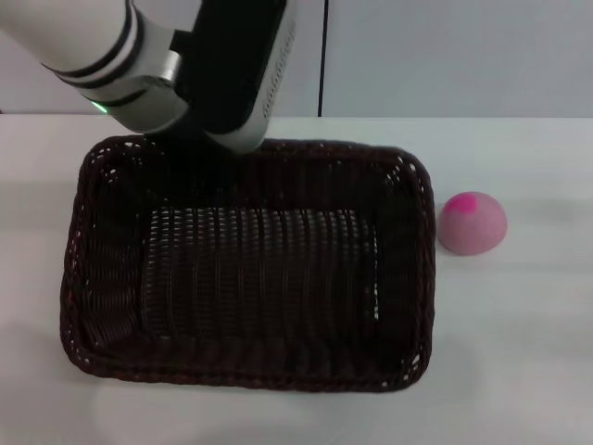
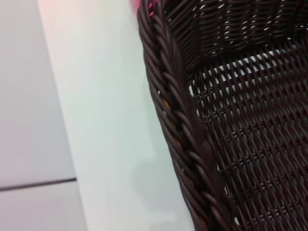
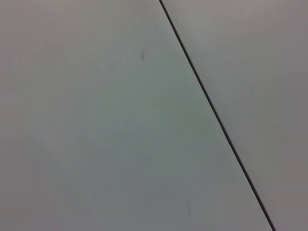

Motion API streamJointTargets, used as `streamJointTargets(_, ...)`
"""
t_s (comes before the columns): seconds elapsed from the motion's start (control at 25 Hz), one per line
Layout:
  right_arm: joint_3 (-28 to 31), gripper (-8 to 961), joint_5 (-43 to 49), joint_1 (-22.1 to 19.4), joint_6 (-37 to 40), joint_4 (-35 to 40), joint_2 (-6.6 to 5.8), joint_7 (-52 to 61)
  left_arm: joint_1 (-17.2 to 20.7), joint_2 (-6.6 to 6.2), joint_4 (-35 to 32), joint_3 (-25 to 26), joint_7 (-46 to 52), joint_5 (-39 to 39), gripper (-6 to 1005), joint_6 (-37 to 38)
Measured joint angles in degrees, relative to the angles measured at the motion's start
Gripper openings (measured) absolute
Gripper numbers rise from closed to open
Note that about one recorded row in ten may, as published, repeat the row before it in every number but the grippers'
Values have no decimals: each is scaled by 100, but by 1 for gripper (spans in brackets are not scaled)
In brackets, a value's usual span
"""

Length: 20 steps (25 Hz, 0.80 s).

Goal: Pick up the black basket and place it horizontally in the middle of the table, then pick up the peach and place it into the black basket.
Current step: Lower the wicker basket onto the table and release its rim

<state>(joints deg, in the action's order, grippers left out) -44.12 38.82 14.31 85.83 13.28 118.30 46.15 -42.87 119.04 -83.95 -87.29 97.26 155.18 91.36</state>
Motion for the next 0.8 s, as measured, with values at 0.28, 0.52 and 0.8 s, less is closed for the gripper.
streamJointTargets(0.28, 0, 657, 20, 45, -19, -1, 0, 3, 84, -6, 5, -49, 515, 3, 243, -380)
streamJointTargets(0.52, -15, 656, 33, 72, -32, -1, 0, 6, 130, -13, -13, -51, 996, 48, 215, -505)
streamJointTargets(0.8, -24, 656, 37, 90, -32, -1, 7, 6, 175, -18, 22, -163, 1362, 230, 198, -512)
